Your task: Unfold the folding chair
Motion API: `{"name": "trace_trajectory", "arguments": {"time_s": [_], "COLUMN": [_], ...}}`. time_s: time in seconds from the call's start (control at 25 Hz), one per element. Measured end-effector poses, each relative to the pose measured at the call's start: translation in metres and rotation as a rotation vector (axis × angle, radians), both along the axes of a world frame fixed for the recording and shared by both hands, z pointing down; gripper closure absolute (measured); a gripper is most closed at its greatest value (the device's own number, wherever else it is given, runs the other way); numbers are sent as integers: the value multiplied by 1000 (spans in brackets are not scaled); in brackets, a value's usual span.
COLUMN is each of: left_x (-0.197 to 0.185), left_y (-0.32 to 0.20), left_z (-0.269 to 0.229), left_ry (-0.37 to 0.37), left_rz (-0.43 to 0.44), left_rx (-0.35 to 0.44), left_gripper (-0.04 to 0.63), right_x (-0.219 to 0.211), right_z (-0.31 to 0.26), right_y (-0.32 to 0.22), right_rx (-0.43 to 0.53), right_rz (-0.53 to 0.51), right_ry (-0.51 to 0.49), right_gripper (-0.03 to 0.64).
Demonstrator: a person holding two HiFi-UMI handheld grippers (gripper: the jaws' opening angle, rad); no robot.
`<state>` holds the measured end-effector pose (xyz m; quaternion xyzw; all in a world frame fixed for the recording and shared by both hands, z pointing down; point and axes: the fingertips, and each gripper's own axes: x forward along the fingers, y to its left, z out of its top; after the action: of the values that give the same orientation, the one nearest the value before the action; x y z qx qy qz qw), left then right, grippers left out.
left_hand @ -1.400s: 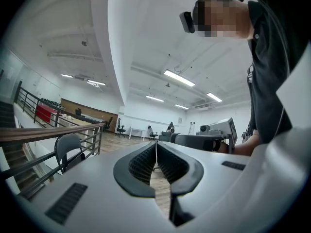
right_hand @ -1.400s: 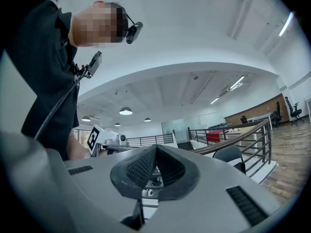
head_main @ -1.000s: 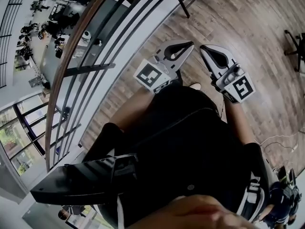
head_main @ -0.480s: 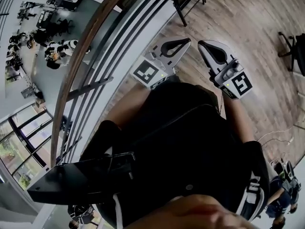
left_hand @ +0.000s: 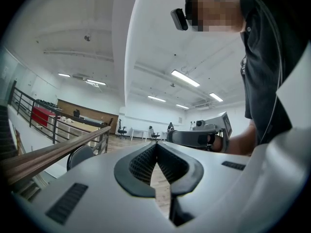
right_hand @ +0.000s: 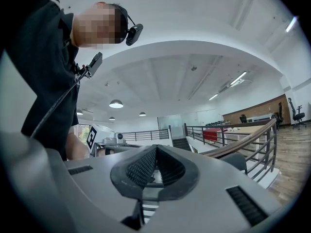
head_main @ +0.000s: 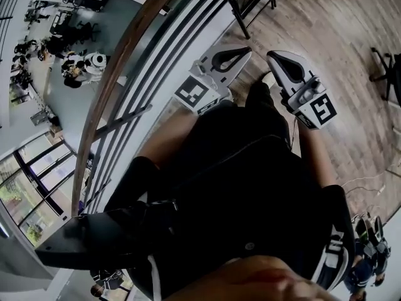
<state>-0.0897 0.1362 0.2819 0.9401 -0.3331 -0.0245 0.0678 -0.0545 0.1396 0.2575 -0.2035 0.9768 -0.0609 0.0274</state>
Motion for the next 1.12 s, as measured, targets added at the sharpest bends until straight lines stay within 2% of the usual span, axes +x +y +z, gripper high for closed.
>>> {"name": "trace_trajectory", "arguments": {"time_s": [0.12, 0.24, 0.4, 0.52, 0.68, 0.84, 1.12], "left_x": [14, 29, 53, 60, 56, 46, 9], "left_y": [-33, -71, -102, -132, -165, -188, -243], "left_z": [3, -10, -14, -15, -15, -4, 14], "left_ry": [0, 0, -37, -39, -27, -50, -52], "left_rz": [-25, -65, -88, -151, -229, -304, -359], "left_rx": [8, 14, 26, 25, 14, -16, -47], "left_gripper": [592, 592, 591, 591, 592, 591, 591], "right_x": [11, 23, 39, 47, 49, 40, -2], "right_z": [7, -9, -16, -13, -10, -6, 13], "right_y": [-38, -80, -110, -136, -166, -188, -234], "right_rx": [-3, 17, 25, 21, 5, -14, -67], "right_rz": [-31, -80, -121, -172, -223, -260, -224], "right_ry": [18, 4, -2, 2, -2, -16, -3], "right_gripper": [611, 611, 611, 611, 611, 611, 611]}}
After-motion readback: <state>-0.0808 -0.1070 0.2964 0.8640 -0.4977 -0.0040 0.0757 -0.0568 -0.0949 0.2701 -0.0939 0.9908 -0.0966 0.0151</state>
